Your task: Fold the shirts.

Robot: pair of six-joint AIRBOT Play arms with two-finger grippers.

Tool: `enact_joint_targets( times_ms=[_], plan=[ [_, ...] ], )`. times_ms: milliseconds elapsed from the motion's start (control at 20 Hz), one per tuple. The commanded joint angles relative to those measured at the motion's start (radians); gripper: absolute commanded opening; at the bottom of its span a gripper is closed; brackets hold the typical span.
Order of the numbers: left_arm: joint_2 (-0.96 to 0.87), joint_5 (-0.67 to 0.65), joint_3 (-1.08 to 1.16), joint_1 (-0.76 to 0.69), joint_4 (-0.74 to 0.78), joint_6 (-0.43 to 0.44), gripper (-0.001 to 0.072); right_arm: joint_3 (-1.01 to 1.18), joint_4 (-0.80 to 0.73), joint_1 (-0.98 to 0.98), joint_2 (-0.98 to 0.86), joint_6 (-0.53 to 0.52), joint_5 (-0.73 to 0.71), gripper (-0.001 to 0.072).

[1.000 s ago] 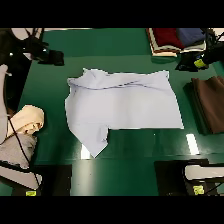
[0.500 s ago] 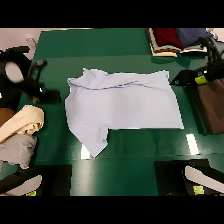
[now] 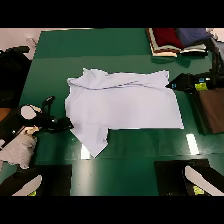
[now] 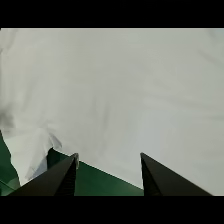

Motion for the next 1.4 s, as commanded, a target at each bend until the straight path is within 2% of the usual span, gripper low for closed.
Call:
enact_joint_targets(
  times_ms=[0,150,200,250,300,450,550,700,900,1100,1300,1350],
  plan=[
    [-0.002,0.142,-0.055,-0.043,-0.1,0.015,0.0552,-0.005,0.008,0.0,0.033,0.0,-0.006,0.0453],
    [-0.025,0.158,-0.053,-0.084,-0.136,0.013,0.0543,-0.005,0.001,-0.003,0.06,0.001,-0.013,0.0452],
    [-0.024,0.148,-0.044,-0.084,-0.155,0.016,0.0338,-0.005,-0.002,-0.01,0.068,0.0,-0.008,0.0452],
    [-0.023,0.132,-0.023,-0.084,-0.148,0.018,0.0066,-0.005,-0.001,-0.031,0.069,0.0,0.008,0.0453],
    [-0.018,0.113,0.005,-0.084,-0.139,0.034,0.0026,-0.005,-0.01,-0.061,0.064,0.0,0.033,0.0453],
    [0.018,0.045,0.094,-0.084,-0.08,0.061,0.0026,-0.023,-0.182,-0.177,0.037,0.002,0.141,0.0453],
    [0.034,0.018,0.145,-0.084,-0.052,0.069,0.0026,-0.126,-0.272,-0.267,0.05,0.02,0.115,0.0452],
    [0.034,-0.006,0.169,-0.084,-0.051,0.098,0.0026,-0.341,-0.307,-0.435,0.077,0.02,0.026,0.0453],
    [0.034,-0.006,0.169,-0.084,-0.051,0.097,0.0026,-0.516,-0.301,-0.592,-0.005,0.063,-0.039,0.0451],
    [0.034,0.006,0.169,-0.084,-0.052,0.094,0.0026,-0.587,-0.171,-0.596,-0.1,0.043,-0.167,0.045],
    [0.034,0.006,0.169,-0.084,-0.063,0.094,0.0026,-0.555,-0.146,-0.462,-0.191,0.042,-0.239,0.0449],
    [0.034,0.006,0.169,-0.084,-0.069,0.094,0.0026,-0.537,-0.146,-0.422,-0.206,0.042,-0.256,0.0409]
  ],
)
